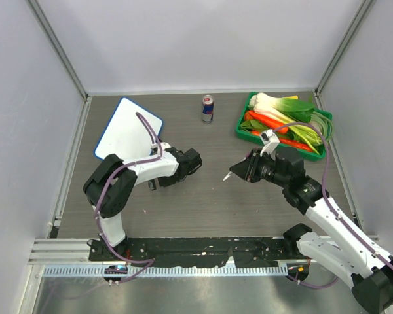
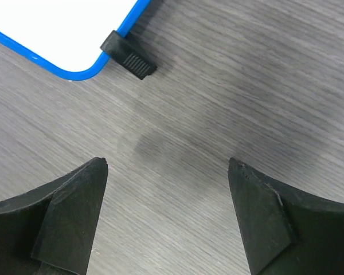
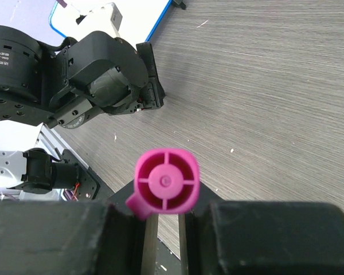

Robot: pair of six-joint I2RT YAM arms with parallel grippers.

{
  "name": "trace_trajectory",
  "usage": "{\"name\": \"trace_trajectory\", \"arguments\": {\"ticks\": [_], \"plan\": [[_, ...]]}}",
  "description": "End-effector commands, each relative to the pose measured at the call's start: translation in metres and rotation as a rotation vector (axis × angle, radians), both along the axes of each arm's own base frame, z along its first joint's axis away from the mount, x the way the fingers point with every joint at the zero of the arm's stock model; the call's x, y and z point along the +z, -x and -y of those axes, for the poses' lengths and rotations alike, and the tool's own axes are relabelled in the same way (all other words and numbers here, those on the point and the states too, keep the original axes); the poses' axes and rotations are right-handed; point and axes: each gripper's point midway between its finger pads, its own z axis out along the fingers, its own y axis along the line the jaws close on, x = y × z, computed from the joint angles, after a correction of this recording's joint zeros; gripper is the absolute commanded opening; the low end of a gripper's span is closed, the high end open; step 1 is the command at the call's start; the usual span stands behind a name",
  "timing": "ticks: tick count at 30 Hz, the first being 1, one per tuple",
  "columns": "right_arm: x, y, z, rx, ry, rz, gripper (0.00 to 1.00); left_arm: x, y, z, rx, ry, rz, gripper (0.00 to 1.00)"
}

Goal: Write a sentence on the whiteboard
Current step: Move the whiteboard to the center of the board.

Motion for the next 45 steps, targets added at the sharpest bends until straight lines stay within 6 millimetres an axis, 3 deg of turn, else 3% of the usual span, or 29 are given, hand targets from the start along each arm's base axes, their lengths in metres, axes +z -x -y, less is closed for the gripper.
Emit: {"name": "trace_trajectory", "arguments": {"ticks": [1,11,20,33,41,45], "plan": [[0.009,-0.004,-0.005,0.017,-0.025,0.03,0.01,0.006,-0.019,0.012,0.015,0.093,0.094,0.91],[0.004,-0.005,-0.01,0.052,-0.017,0.023,0.01,0.014,-0.043,-0.005,0.123,0.134,0.135,0.89],[-0.001,-0.008,-0.013,0.065,-0.01,0.014,0.01,0.007,-0.058,-0.032,0.193,0.12,0.126,0.83],[-0.011,-0.008,-0.014,0.077,-0.007,-0.009,0.01,-0.009,-0.06,-0.063,0.266,0.099,0.109,0.71],[-0.014,-0.009,-0.014,0.076,-0.018,-0.018,0.01,-0.012,-0.05,-0.077,0.277,0.042,0.094,0.46],[-0.016,-0.008,-0.015,0.079,-0.024,-0.027,0.01,-0.015,-0.045,-0.079,0.276,0.041,0.085,0.19]]}}
